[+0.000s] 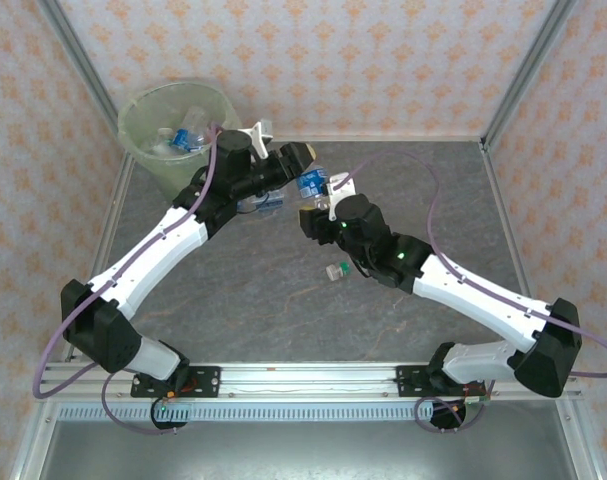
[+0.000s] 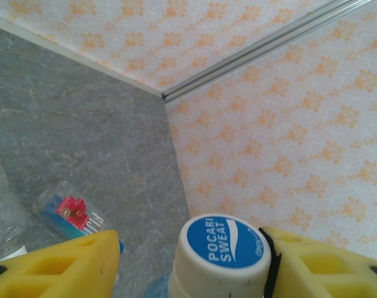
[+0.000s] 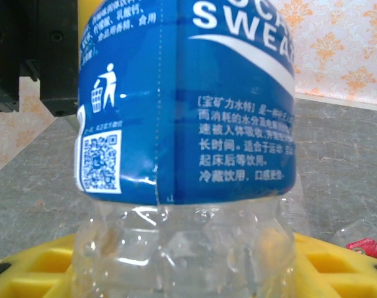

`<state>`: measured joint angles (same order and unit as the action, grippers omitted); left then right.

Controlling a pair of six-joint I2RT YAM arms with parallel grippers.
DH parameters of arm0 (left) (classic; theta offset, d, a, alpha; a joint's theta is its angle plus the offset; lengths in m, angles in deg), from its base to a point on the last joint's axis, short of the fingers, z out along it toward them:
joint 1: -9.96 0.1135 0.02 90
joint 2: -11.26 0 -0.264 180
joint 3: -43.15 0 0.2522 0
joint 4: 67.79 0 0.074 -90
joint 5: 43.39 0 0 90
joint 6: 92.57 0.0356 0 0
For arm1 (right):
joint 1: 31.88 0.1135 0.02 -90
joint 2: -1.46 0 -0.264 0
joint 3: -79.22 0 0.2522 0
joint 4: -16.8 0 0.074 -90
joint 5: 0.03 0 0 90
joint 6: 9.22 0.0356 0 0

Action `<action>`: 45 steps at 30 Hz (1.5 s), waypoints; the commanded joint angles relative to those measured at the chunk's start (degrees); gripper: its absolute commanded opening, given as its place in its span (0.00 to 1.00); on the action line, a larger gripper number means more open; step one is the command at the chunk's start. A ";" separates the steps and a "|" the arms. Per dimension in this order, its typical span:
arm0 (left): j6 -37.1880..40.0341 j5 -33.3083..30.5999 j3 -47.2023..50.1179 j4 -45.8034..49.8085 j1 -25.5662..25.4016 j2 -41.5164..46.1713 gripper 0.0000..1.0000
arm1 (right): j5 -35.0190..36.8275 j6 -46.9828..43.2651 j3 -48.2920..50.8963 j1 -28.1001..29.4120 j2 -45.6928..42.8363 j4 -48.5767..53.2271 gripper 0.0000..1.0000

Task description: Put the plastic bottles in the bin

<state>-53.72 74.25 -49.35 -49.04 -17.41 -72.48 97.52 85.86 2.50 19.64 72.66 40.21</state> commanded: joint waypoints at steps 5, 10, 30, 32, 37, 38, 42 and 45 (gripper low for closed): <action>1.67 0.18 -5.70 1.56 -0.05 -1.80 0.55 | -2.34 -2.57 0.64 -0.37 -2.39 0.61 0.57; 2.20 0.51 -7.41 1.75 -0.07 -2.92 0.44 | -2.98 -3.33 0.89 -0.63 -2.39 1.16 0.57; 7.91 0.94 -14.21 9.05 0.15 -5.73 0.19 | -4.07 -3.08 0.89 -2.39 -2.71 0.71 0.78; 8.00 0.41 -14.66 9.16 0.84 -5.42 0.18 | -2.98 -2.74 0.83 -2.40 -3.03 0.65 0.98; 7.83 -0.56 -16.02 9.28 5.25 -3.87 0.18 | -0.82 -2.23 0.98 -2.51 -3.17 0.61 1.00; 7.83 -0.71 -16.30 9.25 6.37 -3.43 0.18 | -0.49 -2.12 0.93 -2.49 -4.31 0.61 1.00; 8.23 -3.12 -17.10 9.51 12.32 -1.07 0.18 | 0.61 -1.60 1.24 -2.66 -5.29 0.64 1.00; 9.57 -6.26 -18.53 10.36 16.85 0.44 0.18 | 0.97 -1.33 1.43 -2.77 -5.81 0.51 1.00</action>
<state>-46.34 71.78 -64.52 -39.09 -3.71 -76.05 96.23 83.69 3.33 17.22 68.42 40.62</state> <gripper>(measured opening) 0.272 0.998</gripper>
